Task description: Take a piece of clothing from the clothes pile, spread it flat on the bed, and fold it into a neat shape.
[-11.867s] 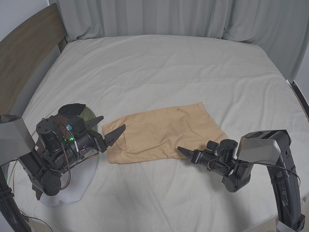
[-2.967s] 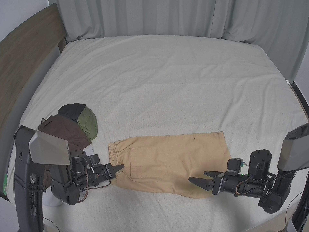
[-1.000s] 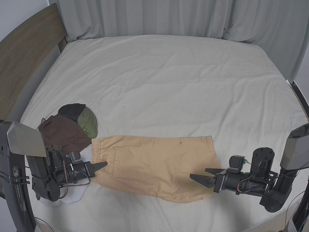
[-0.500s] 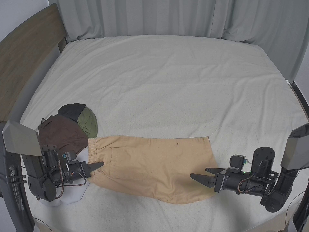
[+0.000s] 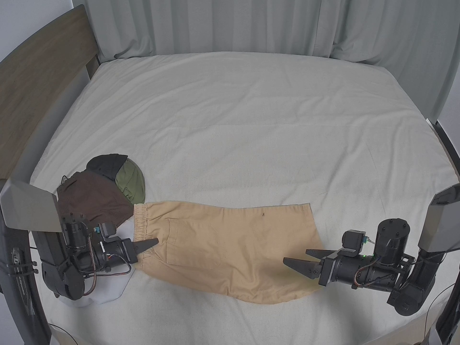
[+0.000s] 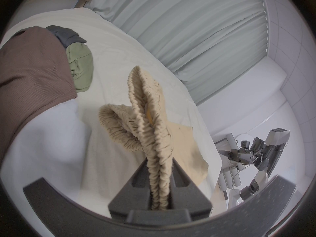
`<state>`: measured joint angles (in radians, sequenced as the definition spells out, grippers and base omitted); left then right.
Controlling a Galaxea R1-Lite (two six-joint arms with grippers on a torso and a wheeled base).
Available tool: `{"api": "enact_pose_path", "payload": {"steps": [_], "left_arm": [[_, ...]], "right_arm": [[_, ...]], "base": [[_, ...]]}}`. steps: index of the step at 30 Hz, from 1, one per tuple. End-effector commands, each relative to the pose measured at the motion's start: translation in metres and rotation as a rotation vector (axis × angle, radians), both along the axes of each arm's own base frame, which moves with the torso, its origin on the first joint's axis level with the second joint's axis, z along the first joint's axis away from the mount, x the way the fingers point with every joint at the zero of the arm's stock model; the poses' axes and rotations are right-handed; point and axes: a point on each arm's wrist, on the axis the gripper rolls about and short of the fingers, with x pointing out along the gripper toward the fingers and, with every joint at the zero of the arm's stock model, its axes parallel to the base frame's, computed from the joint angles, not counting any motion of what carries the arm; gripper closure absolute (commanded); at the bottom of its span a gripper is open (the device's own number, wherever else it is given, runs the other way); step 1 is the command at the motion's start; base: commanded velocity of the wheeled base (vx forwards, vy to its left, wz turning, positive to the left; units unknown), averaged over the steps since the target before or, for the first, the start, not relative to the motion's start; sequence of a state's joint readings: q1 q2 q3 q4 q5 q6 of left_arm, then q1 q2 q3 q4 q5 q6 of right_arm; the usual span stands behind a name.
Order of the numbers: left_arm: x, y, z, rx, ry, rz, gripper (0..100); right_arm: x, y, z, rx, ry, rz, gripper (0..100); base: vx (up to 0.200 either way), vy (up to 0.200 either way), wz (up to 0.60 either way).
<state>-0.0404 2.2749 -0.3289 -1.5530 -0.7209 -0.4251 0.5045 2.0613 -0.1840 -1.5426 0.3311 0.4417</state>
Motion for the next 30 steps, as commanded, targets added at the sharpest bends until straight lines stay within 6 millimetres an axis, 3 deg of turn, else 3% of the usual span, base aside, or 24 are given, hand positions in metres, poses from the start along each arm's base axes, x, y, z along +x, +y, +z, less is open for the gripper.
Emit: {"api": "enact_pose_path", "payload": {"steps": [1, 23, 30], "left_arm": [[-0.001, -0.007, 0.011, -0.003, -0.035, -0.022, 100], [-0.001, -0.037, 0.021, 0.005, -0.076, -0.050, 100], [-0.002, -0.045, 0.033, -0.022, -0.098, -0.071, 100]], "right_arm": [[0.000, 0.000, 0.000, 0.001, -0.001, 0.000, 0], [0.000, 0.000, 0.004, 0.005, -0.019, 0.002, 0], [0.000, 0.000, 0.004, 0.005, -0.021, 0.002, 0]], "base": [[0.000, 0.000, 0.00], [0.000, 0.000, 0.00], [0.000, 0.000, 0.00]]}}
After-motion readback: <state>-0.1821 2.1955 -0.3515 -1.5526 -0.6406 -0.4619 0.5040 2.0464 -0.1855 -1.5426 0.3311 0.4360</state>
